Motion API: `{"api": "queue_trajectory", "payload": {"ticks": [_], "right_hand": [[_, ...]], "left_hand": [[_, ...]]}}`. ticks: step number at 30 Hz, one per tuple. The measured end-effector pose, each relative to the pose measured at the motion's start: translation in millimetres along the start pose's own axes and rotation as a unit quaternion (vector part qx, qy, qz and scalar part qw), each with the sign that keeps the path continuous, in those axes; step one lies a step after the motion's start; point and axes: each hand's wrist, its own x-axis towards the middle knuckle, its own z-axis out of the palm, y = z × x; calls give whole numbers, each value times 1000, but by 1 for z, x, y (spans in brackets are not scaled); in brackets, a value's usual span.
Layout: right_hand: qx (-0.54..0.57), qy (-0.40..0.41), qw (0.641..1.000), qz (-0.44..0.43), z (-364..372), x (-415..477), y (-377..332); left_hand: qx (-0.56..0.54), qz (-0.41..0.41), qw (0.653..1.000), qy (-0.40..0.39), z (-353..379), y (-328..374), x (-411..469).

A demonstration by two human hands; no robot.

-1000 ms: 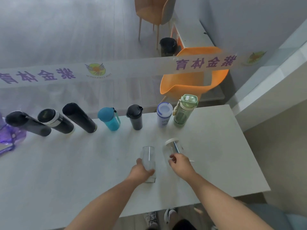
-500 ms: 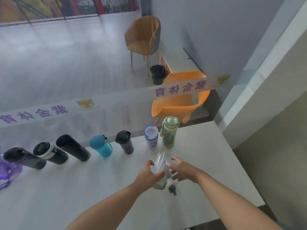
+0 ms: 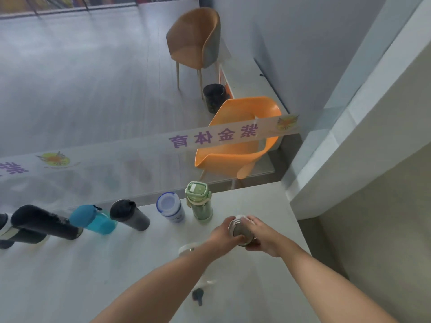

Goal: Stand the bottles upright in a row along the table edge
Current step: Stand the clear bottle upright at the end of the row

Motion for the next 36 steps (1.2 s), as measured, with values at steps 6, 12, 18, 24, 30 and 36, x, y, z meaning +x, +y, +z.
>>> {"api": "queue_trajectory", "payload": {"ticks": [6, 12, 18, 24, 30, 36], "right_hand": [[-24, 1, 999, -23, -41, 30, -20], [-25, 17, 999, 14, -58, 48, -49], [-44, 21, 999, 3, -55, 57, -65], [-52, 24, 998, -10, -47, 63, -72], [-62, 26, 997, -22, -42, 73, -74], [-77, 39, 996, -24, -42, 78, -79]], "left_hand": [[69, -11, 995, 78, 4, 39, 27], [460, 290, 802, 245, -38, 75, 22], [560, 83, 815, 122, -117, 83, 17], [472, -2, 880, 55, -144, 61, 18], [413, 33, 908, 63, -141, 57, 21], [418, 60, 904, 72, -136, 61, 25]]}}
